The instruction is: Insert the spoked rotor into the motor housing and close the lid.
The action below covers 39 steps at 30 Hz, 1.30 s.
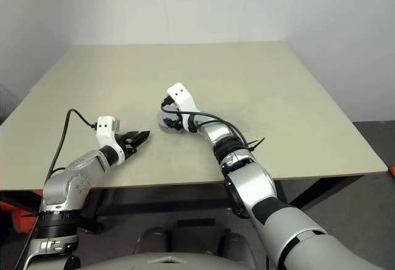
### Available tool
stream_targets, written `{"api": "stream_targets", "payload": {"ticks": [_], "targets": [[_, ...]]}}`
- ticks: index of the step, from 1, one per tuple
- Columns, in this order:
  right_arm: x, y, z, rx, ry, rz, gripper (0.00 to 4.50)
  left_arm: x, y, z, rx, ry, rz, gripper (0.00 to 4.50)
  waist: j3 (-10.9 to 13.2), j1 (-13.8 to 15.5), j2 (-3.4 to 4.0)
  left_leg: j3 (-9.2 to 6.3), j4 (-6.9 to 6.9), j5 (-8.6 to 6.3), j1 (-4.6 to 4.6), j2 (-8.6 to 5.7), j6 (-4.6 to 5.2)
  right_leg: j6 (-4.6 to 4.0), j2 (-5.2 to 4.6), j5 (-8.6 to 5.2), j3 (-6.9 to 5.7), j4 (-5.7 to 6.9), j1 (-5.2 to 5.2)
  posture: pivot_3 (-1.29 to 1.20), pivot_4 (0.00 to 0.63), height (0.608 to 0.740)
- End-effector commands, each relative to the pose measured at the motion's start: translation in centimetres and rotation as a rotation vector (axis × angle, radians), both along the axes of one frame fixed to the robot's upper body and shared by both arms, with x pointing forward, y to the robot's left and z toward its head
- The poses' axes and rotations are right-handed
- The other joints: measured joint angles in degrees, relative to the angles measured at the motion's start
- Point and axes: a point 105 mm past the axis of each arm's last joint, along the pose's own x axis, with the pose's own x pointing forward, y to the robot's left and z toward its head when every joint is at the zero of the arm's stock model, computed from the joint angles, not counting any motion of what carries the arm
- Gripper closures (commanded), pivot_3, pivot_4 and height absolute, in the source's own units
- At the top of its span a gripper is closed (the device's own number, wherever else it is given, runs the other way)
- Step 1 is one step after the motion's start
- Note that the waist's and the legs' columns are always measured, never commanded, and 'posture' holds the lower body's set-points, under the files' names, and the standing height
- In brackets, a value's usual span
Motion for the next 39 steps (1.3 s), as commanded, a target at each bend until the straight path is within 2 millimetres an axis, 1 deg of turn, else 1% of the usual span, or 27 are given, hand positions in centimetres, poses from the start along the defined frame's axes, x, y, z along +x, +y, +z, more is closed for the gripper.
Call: {"api": "stream_targets", "payload": {"ticks": [1, 4, 8, 10, 14, 16, 19, 22, 25, 28, 31, 36, 39], "targets": [[-0.9, -2.2, -4.1, -0.127, 0.111, -0.032, 1.55, 0.3, -0.1, 1.7, 0.005, -0.063, -0.006, 1.79, -0.03, 0.00, 0.03, 0.00, 0.00, 0.00, 0.01, 0.00, 0.00, 0.00, 0.00, 0.00, 0.00, 0.00, 0.01, 0.00, 0.000, 0.740], [-1.0, -2.9, -4.9, -0.157, 0.129, -0.045, 1.55, 0.3, -0.2, 1.7, 0.005, -0.062, -0.006, 1.79, -0.10, 0.06, 0.14, 0.00, 0.00, -0.01, 0.10, -0.01, 0.02, 0.00, -0.01, 0.00, 0.00, -0.03, 0.11, 0.00, 0.000, 0.740], [-0.9, -3.5, -5.0, -0.177, 0.124, -0.046, 1.55, 0.3, -0.1, 1.7, 0.005, -0.061, -0.005, 1.79, -0.13, 0.54, 0.23, 0.00, -0.09, -0.05, 0.58, -0.08, 0.07, 0.05, -0.09, -0.04, 0.00, -0.13, 0.66, 0.00, 0.000, 0.740], [-0.9, -3.7, -5.0, -0.184, 0.126, -0.041, 1.55, 0.3, -0.2, 1.7, 0.004, -0.062, -0.005, 1.79, -0.14, 0.83, 0.25, -0.04, -0.12, -0.08, 0.84, -0.09, 0.11, 0.42, -0.11, -0.26, 0.03, -0.19, 0.87, 0.00, 0.000, 0.740], [-0.9, -4.1, -5.1, -0.194, 0.144, -0.031, 1.55, 0.3, -0.2, 1.9, -0.005, -0.068, -0.005, 1.79, -0.17, 1.34, 0.29, -0.07, -0.13, -0.09, 0.85, -0.10, 0.11, 0.43, -0.12, -0.27, 0.08, -0.19, 0.86, 0.00, 0.000, 0.740], [-1.0, -4.1, -5.2, -0.197, 0.147, -0.027, 1.55, 0.6, -0.3, 2.2, -0.029, -0.081, 0.005, 1.79, -0.18, 1.36, 0.31, -0.07, -0.15, -0.09, 0.84, -0.11, 0.11, 0.43, -0.12, -0.26, 0.08, -0.19, 0.85, 0.00, 0.000, 0.740], [-1.0, -4.1, -5.2, -0.199, 0.146, -0.024, 1.55, 1.2, -0.5, 3.3, -0.101, -0.111, 0.029, 1.79, -0.18, 1.37, 0.32, -0.06, -0.15, -0.10, 0.81, -0.11, 0.13, 0.33, -0.12, -0.21, 0.08, -0.20, 0.85, 0.00, 0.000, 0.740], [-1.0, -4.1, -5.2, -0.202, 0.146, -0.021, 1.55, 2.7, -0.3, 4.6, -0.219, -0.131, 0.092, 1.79, -0.18, 1.42, 0.32, -0.05, -0.15, -0.10, 0.81, -0.11, 0.13, 0.32, -0.12, -0.20, 0.08, -0.20, 0.84, 0.00, 0.000, 0.740], [-1.0, -4.0, -5.1, -0.204, 0.143, -0.016, 1.55, 4.3, -0.6, 5.3, -0.321, -0.122, 0.117, 2.43, -0.21, 1.37, 0.36, -0.05, -0.16, -0.10, 0.81, -0.13, 0.13, 0.43, -0.12, -0.26, 0.08, -0.21, 0.85, 0.00, 0.000, 0.740], [-1.0, -3.9, -5.0, -0.203, 0.137, -0.013, 1.55, 5.8, -1.4, 5.0, -0.400, -0.079, 0.119, 3.43, -0.33, 1.37, 0.51, -0.05, -0.21, -0.14, 0.82, -0.16, 0.20, 0.43, -0.13, -0.26, 0.13, -0.29, 0.85, 0.00, 0.000, 0.740], [-0.8, -3.9, -4.7, -0.200, 0.128, -0.017, 1.55, 7.0, -2.6, 4.1, -0.455, -0.012, 0.098, 4.48, -0.34, 1.35, 0.52, -0.04, -0.24, -0.15, 0.80, -0.18, 0.22, 0.42, -0.13, -0.26, 0.16, -0.30, 0.82, 0.00, 0.000, 0.740], [-0.6, -4.0, -4.5, -0.197, 0.121, -0.023, 1.55, 7.7, -4.7, 2.6, -0.500, 0.094, 0.020, 4.48, -0.34, 1.36, 0.52, -0.04, -0.32, -0.15, 0.80, -0.18, 0.22, 0.49, -0.13, -0.30, 0.17, -0.34, 0.79, 0.00, 0.000, 0.740], [-0.5, -4.2, -4.4, -0.196, 0.118, -0.029, 1.55, 7.6, -5.2, 2.2, -0.506, 0.131, 0.001, 4.48, -0.34, 1.37, 0.53, -0.05, -0.38, -0.14, 0.82, -0.18, 0.20, 0.49, -0.13, -0.30, 0.17, -0.37, 0.78, 0.00, 0.000, 0.740]]}}
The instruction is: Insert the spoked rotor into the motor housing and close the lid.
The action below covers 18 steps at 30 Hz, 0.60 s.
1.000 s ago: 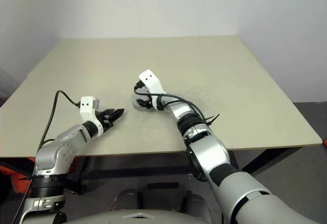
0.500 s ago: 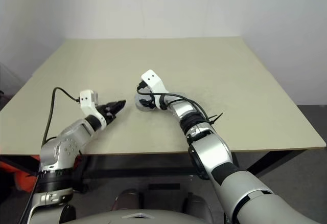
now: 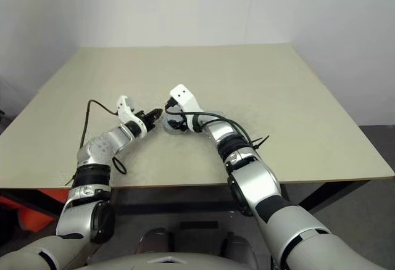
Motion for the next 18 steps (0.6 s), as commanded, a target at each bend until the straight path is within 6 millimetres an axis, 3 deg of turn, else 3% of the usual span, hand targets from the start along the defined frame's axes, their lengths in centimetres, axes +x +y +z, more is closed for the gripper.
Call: {"api": "stream_targets", "payload": {"ticks": [1, 4, 12, 16, 18], "targets": [[-0.6, -3.1, -3.9, -0.132, 0.107, -0.067, 1.55, 0.3, -0.4, 0.7, -0.001, -0.003, -0.024, 4.48, 0.00, 0.00, 0.00, 0.00, -0.02, 0.00, 0.00, 0.00, 0.00, -0.01, 0.00, 0.00, 0.00, 0.00, 0.00, 0.00, 0.000, 0.740], [-0.4, -3.3, -3.7, -0.127, 0.101, -0.081, 1.55, -0.3, -0.2, -0.6, 0.016, 0.047, -0.022, 4.48, -0.01, 0.06, 0.02, -0.01, -0.06, 0.00, 0.02, 0.00, -0.01, 0.00, 0.00, 0.00, 0.00, -0.02, 0.01, 0.00, 0.000, 0.740], [-0.4, -2.9, -3.0, -0.081, 0.102, -0.050, 1.55, -1.5, -0.2, -1.6, 0.021, 0.089, -0.026, 4.48, -0.02, 0.13, 0.05, -0.01, -0.09, 0.01, 0.04, 0.00, -0.01, 0.04, -0.07, -0.02, 0.00, -0.05, 0.03, 0.00, 0.000, 0.740], [0.1, -2.6, -1.5, -0.055, 0.054, -0.033, 0.20, -1.7, -0.3, -1.5, 0.020, 0.089, -0.030, 4.50, -0.02, 0.06, 0.03, -0.01, -0.12, 0.00, 0.02, 0.00, 0.00, 0.05, -0.07, -0.03, 0.00, -0.19, 0.06, 0.00, 0.000, 0.740], [0.4, -2.3, -0.3, -0.034, 0.017, -0.014, 0.03, -1.8, -0.5, -1.4, 0.021, 0.089, -0.035, 4.50, -0.02, 0.06, 0.04, 0.00, -0.22, 0.00, 0.02, 0.00, 0.00, 0.04, -0.06, -0.02, 0.00, -0.26, 0.04, 0.00, 0.000, 0.740]]}}
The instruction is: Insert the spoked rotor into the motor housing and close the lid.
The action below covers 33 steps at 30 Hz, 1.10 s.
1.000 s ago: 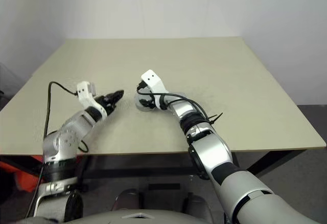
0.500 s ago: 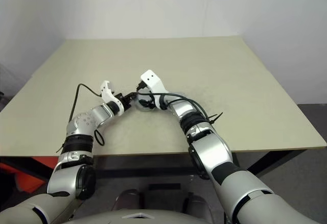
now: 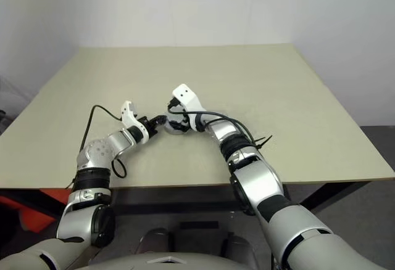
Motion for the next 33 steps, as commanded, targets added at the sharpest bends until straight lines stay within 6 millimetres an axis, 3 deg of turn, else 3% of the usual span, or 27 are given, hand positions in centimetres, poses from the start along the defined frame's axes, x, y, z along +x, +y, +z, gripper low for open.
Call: {"api": "stream_targets", "payload": {"ticks": [1, 8, 13, 18, 22, 33], "targets": [[0.1, -1.1, -0.1, -0.014, 0.010, -0.008, 0.03, -0.4, -0.3, -0.6, 0.019, 0.032, -0.013, 4.50, 0.00, 0.02, 0.00, 0.01, -0.09, 0.01, -0.01, 0.00, -0.01, 0.00, 0.01, 0.00, 0.00, -0.04, -0.03, 0.00, 0.000, 0.740], [-0.7, -1.2, 5.0, 0.124, -0.029, 0.080, 0.03, -0.5, -0.7, -0.4, 0.019, 0.032, -0.034, 4.50, 0.04, 0.12, -0.06, 0.02, -0.34, 0.05, -0.19, -0.02, -0.06, -0.31, 0.02, 0.20, -0.05, -0.41, -0.08, 0.00, 0.000, 0.740], [-0.9, -2.6, 6.4, 0.209, 0.026, 0.025, 0.03, -0.5, -0.8, -0.5, 0.021, 0.035, -0.041, 4.50, 0.05, 0.10, -0.06, 0.03, -0.39, 0.07, -0.27, -0.02, -0.09, -0.29, 0.06, 0.16, -0.05, -0.45, -0.13, 0.00, 0.000, 0.740], [-0.1, -5.7, 3.1, 0.294, 0.288, -0.207, 0.03, -0.5, -1.0, -0.5, 0.023, 0.033, -0.047, 4.50, 0.05, 0.12, -0.06, 0.05, -0.39, 0.06, -0.25, -0.07, -0.07, -0.29, 0.04, 0.13, -0.05, -0.49, -0.09, 0.00, 0.000, 0.740], [-0.6, -7.2, 0.3, 0.364, 0.501, -0.345, 0.03, -0.6, -1.0, -0.5, 0.027, 0.032, -0.046, 4.50, 0.05, 0.10, -0.05, 0.06, -0.40, 0.07, -0.25, -0.07, -0.09, -0.29, 0.04, 0.13, -0.04, -0.48, -0.11, 0.00, 0.000, 0.740], [-2.2, -5.9, -0.7, 0.649, 0.875, -0.429, 0.03, -0.7, -0.6, -0.6, 0.047, 0.031, -0.042, 4.50, 0.04, 0.06, -0.04, 0.08, -0.44, 0.08, -0.13, -0.05, -0.12, -0.27, 0.05, 0.10, -0.04, -0.48, -0.06, 0.00, 0.000, 0.740]]}}
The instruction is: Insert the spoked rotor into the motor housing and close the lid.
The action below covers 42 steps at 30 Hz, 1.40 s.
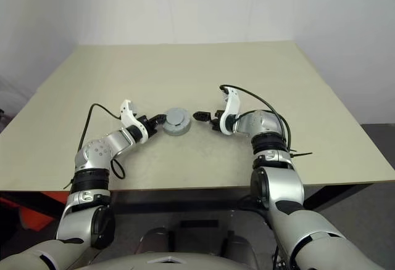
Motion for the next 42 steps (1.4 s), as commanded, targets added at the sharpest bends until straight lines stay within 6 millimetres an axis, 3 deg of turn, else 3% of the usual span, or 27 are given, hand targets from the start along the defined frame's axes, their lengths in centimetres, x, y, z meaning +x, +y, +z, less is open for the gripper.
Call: {"api": "stream_targets", "payload": {"ticks": [1, 7, 17, 26, 42], "targets": [[-1.1, 1.9, -0.8, 0.089, 0.118, 0.027, 0.03, -0.5, -0.6, -1.1, 0.036, 0.043, -0.033, 4.50, 0.00, -0.01, 0.00, 0.01, 0.00, 0.00, 0.01, 0.00, -0.01, 0.00, 0.00, 0.00, 0.00, 0.00, 0.00, 0.00, 0.000, 0.740], [-1.6, 3.7, -1.4, 0.151, 0.164, 0.046, 0.03, -0.3, -0.4, -1.0, 0.048, 0.038, -0.027, 4.50, -0.03, -0.22, 0.01, 0.05, -0.02, 0.02, 0.09, 0.04, -0.03, 0.01, 0.00, -0.01, 0.00, 0.00, 0.01, 0.00, 0.000, 0.740], [-2.2, 8.4, 0.2, 0.219, 0.113, 0.157, 0.03, -0.2, 0.0, -0.8, 0.055, 0.028, -0.013, 4.50, -0.04, -0.29, 0.03, 0.10, -0.07, 0.04, 0.11, 0.11, -0.08, 0.01, 0.02, -0.03, 0.00, 0.01, -0.04, 0.00, 0.000, 0.740], [-1.1, 10.2, 2.4, 0.301, 0.018, 0.139, 0.03, -0.3, 0.2, -0.8, 0.063, 0.023, -0.006, 4.50, -0.03, -0.69, 0.03, 0.12, -0.15, 0.07, 0.11, 0.18, -0.13, 0.03, 0.06, -0.05, 0.00, 0.05, -0.19, 0.00, 0.000, 0.740], [-0.9, 13.1, 5.7, 0.436, -0.064, 0.158, 0.03, -0.3, 0.4, -0.8, 0.079, 0.020, -0.002, 4.50, -0.01, -1.92, 0.00, 0.15, -0.15, 0.14, -0.37, 0.24, -0.23, -0.11, 0.13, 0.04, 0.00, 0.11, -0.76, 0.00, 0.000, 0.740]]}}
